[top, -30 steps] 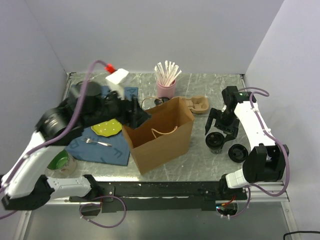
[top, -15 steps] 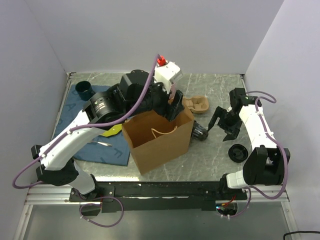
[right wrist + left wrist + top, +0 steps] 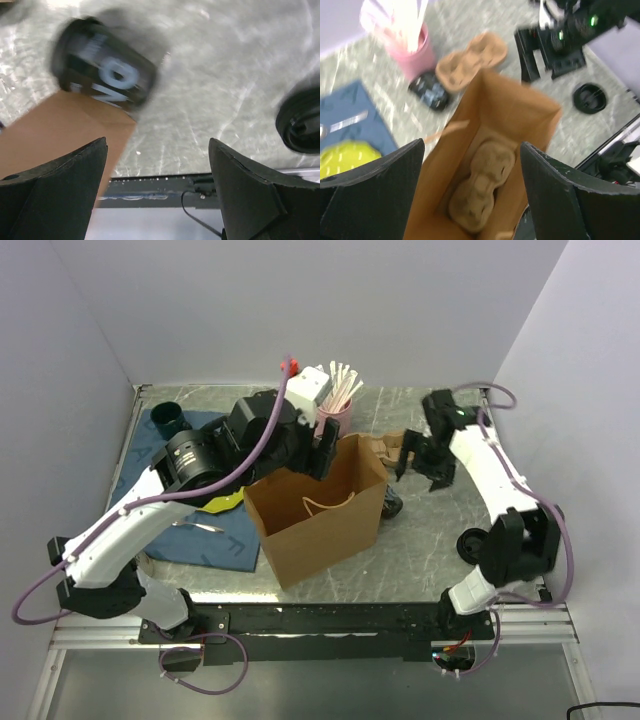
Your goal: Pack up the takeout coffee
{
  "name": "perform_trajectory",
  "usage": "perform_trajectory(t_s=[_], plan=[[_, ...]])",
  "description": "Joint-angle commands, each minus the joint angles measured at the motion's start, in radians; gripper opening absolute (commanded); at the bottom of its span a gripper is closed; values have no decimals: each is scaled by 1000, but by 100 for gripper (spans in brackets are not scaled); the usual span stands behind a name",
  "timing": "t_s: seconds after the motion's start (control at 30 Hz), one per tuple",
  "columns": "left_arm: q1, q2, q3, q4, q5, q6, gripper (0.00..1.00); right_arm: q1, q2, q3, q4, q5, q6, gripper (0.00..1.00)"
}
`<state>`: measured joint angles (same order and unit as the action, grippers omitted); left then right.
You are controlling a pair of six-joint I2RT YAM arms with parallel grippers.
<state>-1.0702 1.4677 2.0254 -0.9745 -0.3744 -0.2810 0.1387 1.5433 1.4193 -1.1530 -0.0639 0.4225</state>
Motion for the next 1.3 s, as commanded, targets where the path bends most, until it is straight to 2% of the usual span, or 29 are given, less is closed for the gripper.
perform_trajectory(t_s=[0.0, 0.17, 0.4, 0.57, 0.77, 0.9, 1.03, 1.27], plan=[[30, -101, -66, -98, -77, -145, 82, 90, 118, 174, -19, 93, 21, 88], [55, -171, -143, -147, -46, -234, 79, 134, 282, 317, -74, 113, 73, 84], [58, -170, -76, -245, -46, -285, 77, 159, 405, 423, -123, 115, 139, 76], [59, -190, -97, -245, -44, -288, 76, 159, 425, 394, -123, 107, 159, 71], [58, -210, -120, -233, -50, -270, 77, 170, 426, 342, -86, 88, 162, 58], [58, -210, -128, -225, -49, -250, 77, 170, 405, 291, -70, 104, 167, 42], [59, -202, -126, -217, -43, -230, 77, 170, 382, 262, -62, 122, 160, 32], [58, -178, -87, -231, -47, -207, 77, 170, 379, 267, -77, 147, 150, 29]])
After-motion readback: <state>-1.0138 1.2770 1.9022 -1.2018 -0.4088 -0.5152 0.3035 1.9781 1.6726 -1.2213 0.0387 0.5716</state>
